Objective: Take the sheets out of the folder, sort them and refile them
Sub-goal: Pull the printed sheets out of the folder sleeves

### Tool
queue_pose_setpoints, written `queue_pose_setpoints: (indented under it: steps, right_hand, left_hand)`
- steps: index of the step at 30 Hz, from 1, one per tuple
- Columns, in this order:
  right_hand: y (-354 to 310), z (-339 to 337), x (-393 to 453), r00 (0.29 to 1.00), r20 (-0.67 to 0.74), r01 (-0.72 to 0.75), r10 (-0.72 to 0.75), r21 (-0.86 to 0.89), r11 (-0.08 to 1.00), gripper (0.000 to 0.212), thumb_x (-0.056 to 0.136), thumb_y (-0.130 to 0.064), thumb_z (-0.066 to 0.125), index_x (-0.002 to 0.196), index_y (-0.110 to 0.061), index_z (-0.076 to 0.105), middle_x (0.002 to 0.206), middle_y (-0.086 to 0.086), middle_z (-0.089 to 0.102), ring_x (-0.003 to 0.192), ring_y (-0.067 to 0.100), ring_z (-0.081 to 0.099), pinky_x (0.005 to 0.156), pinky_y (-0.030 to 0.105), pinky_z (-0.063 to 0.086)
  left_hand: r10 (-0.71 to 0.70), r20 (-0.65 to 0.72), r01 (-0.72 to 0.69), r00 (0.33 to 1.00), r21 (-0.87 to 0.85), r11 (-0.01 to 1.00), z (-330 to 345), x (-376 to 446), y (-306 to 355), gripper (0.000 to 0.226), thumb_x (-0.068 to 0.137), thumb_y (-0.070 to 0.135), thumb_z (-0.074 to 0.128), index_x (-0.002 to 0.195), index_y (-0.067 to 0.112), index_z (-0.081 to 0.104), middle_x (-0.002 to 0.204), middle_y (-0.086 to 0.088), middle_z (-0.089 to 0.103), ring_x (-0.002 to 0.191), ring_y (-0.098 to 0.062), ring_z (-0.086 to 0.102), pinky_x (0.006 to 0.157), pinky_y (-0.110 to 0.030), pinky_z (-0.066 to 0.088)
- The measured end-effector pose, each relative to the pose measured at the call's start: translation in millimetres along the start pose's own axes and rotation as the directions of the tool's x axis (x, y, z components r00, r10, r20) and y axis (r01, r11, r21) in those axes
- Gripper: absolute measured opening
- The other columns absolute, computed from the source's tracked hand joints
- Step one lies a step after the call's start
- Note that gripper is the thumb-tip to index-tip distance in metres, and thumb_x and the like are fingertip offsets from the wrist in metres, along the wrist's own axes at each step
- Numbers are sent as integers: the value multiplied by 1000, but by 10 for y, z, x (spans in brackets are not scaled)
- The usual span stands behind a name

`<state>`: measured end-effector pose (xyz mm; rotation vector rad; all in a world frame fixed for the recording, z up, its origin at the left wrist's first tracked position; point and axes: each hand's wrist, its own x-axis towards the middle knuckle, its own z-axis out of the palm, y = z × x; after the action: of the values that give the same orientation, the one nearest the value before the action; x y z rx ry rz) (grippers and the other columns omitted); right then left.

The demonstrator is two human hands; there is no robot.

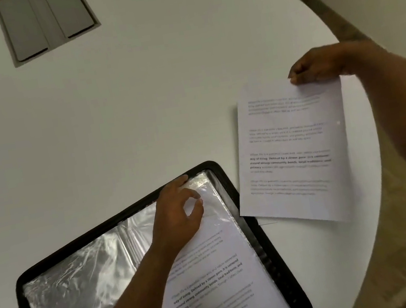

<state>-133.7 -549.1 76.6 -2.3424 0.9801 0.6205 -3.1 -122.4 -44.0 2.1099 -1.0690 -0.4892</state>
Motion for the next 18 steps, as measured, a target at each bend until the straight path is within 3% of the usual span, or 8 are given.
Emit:
queue_pose_setpoints:
  steps: [5,8,10,12,15,18]
  right_hand:
    - [172,406,242,1000,-15,6,-8,-86,996,20,97,-28,57,110,-17,69,117,10,65,106,25,57,88,30,39]
    - [280,586,390,993,-115,-27,22,-43,999,30,95,-33,59,117,-14,68,121,11,65,113,28,55,90,31,39]
    - [312,696,411,967,-248,-64,58,-17,998,42,91,-46,61,124,-19,62,125,9,62,119,30,53,99,38,41]
    - [201,862,295,893,-445,-51,64,41,998,44,91,-46,61,126,-18,61,128,10,60,123,32,50,103,44,39]
    - [-257,1280,-54,800,-599,181,-38,180,967,27,92,-39,60,108,-19,69,111,6,67,108,30,57,94,42,44]
    - [-832,1775,-603,888,-424,340,-177,347,874,29,91,-52,57,83,-26,70,80,-4,67,77,17,62,78,37,52]
  left_hand:
    - [10,18,-9,1000,-27,1000,109,34,66,11,82,26,62,92,25,66,133,12,52,131,-5,40,107,-28,31]
    - [16,12,-16,1000,-15,1000,136,40,127,9,83,25,61,91,28,64,113,15,61,115,3,48,100,-28,41]
    - [-30,2,30,1000,-27,999,125,36,220,11,83,20,63,90,28,64,100,18,62,103,1,53,91,-26,45]
    - [-108,-19,107,994,-56,993,108,24,304,16,83,12,66,90,26,66,95,16,63,99,-2,55,88,-26,45]
    - [-181,-48,175,982,-110,978,47,-18,395,27,83,2,62,85,29,64,94,15,64,97,1,55,83,-19,43]
    - [-200,-102,180,974,-176,968,-40,-71,422,34,82,-6,55,81,27,64,91,15,65,94,2,57,79,-9,40]
